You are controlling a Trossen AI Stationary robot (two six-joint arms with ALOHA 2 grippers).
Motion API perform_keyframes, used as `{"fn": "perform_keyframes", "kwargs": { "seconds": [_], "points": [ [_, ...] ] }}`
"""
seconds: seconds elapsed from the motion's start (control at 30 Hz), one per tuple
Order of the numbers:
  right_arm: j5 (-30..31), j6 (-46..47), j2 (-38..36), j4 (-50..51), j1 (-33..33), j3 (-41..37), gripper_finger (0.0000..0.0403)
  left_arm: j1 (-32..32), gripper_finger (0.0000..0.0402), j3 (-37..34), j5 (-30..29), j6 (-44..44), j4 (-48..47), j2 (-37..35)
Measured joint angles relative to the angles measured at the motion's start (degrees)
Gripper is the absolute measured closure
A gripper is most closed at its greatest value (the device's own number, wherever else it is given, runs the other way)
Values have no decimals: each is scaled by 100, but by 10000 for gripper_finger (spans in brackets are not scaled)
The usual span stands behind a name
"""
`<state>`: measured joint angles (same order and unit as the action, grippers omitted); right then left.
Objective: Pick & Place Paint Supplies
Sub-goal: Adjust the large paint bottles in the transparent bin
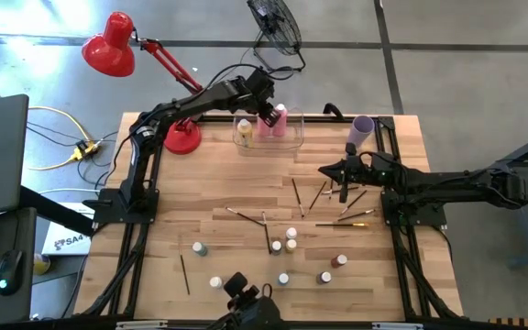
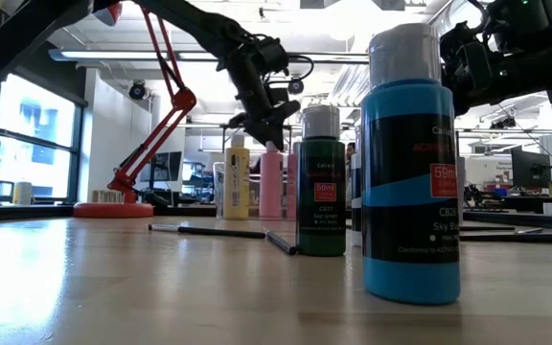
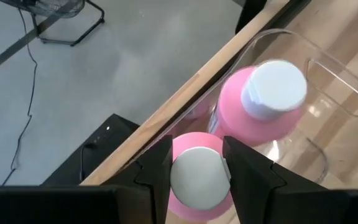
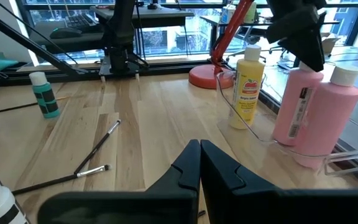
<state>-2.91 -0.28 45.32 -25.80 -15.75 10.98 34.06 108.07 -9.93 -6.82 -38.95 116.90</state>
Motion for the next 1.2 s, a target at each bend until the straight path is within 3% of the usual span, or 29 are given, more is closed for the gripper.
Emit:
{"fn": "perform_keyframes", "kwargs": {
  "seconds": [1.2],
  "points": [
    [0, -1, 0, 0, -1, 0, 401, 4, 253, -11, 52, 250, 257, 7]
  ]
}}
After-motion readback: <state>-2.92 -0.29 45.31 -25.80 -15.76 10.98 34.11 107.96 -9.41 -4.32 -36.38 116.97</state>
